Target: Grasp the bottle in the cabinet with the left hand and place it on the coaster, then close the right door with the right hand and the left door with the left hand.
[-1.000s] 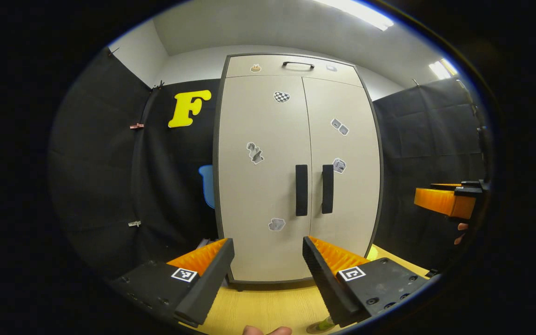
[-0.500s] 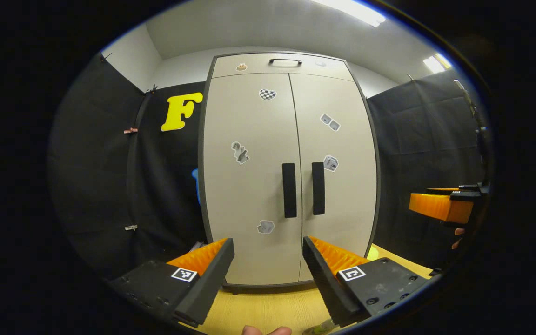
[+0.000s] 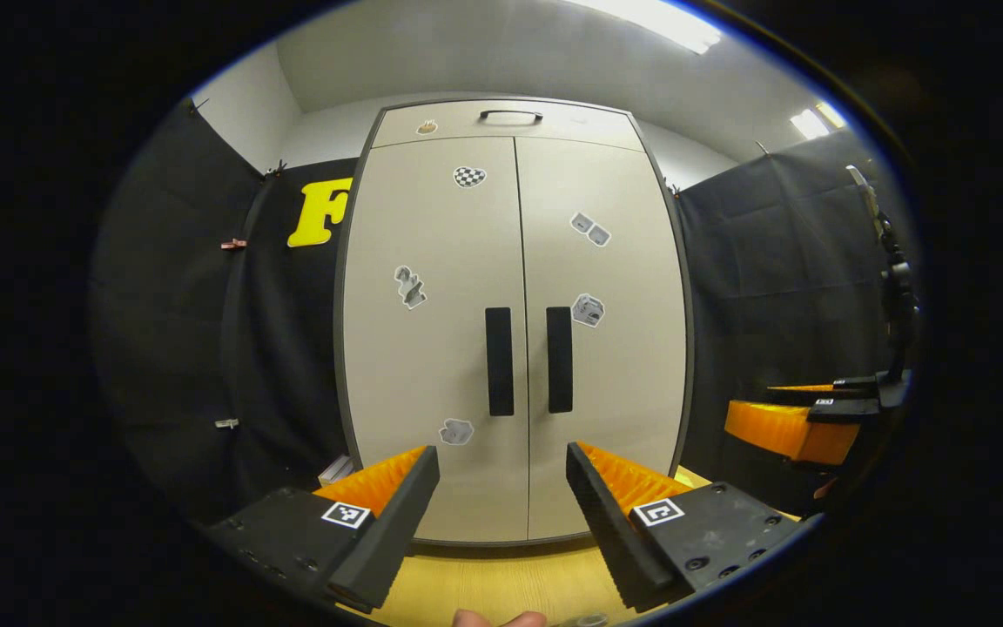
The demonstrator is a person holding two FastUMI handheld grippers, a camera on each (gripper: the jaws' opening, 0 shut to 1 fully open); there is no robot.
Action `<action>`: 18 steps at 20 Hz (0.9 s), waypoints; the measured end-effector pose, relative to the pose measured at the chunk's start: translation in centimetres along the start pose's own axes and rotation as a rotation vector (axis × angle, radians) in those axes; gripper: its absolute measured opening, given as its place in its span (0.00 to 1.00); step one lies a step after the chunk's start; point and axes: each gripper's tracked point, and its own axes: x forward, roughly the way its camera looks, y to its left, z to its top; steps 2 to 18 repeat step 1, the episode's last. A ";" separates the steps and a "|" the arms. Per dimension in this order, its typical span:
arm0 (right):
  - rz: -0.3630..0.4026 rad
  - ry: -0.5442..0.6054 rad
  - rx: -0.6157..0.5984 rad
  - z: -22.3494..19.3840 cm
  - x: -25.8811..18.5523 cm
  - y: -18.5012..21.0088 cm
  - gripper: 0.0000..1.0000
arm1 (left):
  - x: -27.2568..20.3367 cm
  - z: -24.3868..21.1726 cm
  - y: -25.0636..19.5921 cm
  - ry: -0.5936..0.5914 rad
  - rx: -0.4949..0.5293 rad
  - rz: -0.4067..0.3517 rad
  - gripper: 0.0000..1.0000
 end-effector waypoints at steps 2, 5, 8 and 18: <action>0.012 0.001 0.002 -0.2 0.1 -0.1 0.98 | 0.1 -0.1 0.0 0.001 0.001 0.016 0.94; 0.012 0.001 0.002 -0.2 0.1 -0.1 0.98 | 0.1 -0.1 0.0 0.001 0.001 0.016 0.94; 0.012 0.001 0.002 -0.2 0.1 -0.1 0.98 | 0.1 -0.1 0.0 0.001 0.001 0.016 0.94; 0.012 0.001 0.002 -0.2 0.1 -0.1 0.98 | 0.1 -0.1 0.0 0.001 0.001 0.016 0.94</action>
